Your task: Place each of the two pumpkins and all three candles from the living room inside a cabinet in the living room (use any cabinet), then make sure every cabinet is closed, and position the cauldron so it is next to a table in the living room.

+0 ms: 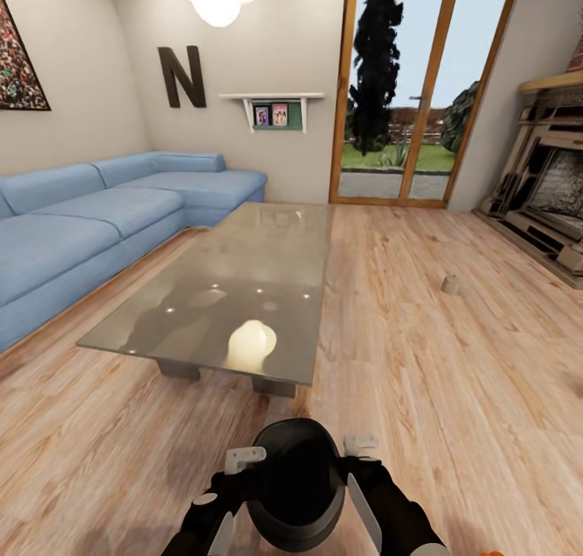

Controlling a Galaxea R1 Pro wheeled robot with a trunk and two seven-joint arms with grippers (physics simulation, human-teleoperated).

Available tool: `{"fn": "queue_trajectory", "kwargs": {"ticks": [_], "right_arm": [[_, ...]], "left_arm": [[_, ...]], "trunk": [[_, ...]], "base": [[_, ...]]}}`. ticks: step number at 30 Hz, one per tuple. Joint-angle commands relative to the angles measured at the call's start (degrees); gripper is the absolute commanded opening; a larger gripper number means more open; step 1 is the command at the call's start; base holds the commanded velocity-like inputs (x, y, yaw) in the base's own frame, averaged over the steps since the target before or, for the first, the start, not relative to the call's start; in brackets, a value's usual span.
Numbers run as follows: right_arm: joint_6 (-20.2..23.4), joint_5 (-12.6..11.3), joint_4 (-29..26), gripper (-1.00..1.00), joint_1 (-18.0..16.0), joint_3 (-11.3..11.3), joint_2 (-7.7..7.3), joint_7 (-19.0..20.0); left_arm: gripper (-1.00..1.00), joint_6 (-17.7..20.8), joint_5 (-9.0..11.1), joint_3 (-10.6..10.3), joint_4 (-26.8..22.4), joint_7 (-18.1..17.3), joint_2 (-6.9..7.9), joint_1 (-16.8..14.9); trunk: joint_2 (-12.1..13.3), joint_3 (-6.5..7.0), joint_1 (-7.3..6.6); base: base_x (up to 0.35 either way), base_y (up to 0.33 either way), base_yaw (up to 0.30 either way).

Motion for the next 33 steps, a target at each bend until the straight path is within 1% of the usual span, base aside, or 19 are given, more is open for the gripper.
{"fn": "queue_trajectory", "kwargs": {"ticks": [1,4,15,18,26,30,33], "right_arm": [[0.0,0.0,0.0,1.00,0.0,0.0,0.00,0.0],[0.0,0.0,0.0,1.00,0.0,0.0,0.00,0.0],[0.2,-0.1,-0.1,1.00,0.0,-0.2,0.00,0.1],[0.2,-0.1,-0.3,1.00,0.0,-0.2,0.00,0.1],[0.3,-0.4,-0.3,1.00,0.0,-0.5,0.00,0.1],[0.3,-0.9,-0.4,1.00,0.0,-0.6,0.00,0.2],[0.3,-1.4,-0.4,1.00,0.0,-0.7,0.00,0.1]], "left_arm": [[1.00,0.0,0.0,0.0,-0.1,0.0,0.00,0.0],[1.00,0.2,0.0,0.0,-0.4,0.0,0.00,0.0],[1.00,2.2,0.1,0.2,-1.4,0.0,0.00,0.0],[1.00,3.5,0.1,0.2,-1.9,0.0,0.00,0.0],[1.00,6.2,0.2,0.6,-4.0,0.0,0.00,0.0],[1.00,6.8,0.9,0.6,-4.6,0.0,0.00,0.0],[1.00,7.7,2.3,0.7,-5.2,0.0,0.00,0.0]], "trunk": [[0.0,0.23,-0.02],[0.1,0.89,-0.10],[0.2,3.33,-0.38],[0.2,3.99,-0.46],[0.4,5.77,-0.67],[0.4,6.65,-0.77],[0.4,7.32,-0.85]], "base": [[0.000,0.000,0.000],[-0.047,0.000,0.000],[-0.157,0.000,0.000],[-0.190,0.000,0.000],[-0.029,0.000,0.000],[-0.067,0.000,0.000],[-0.199,0.000,0.000]]}}
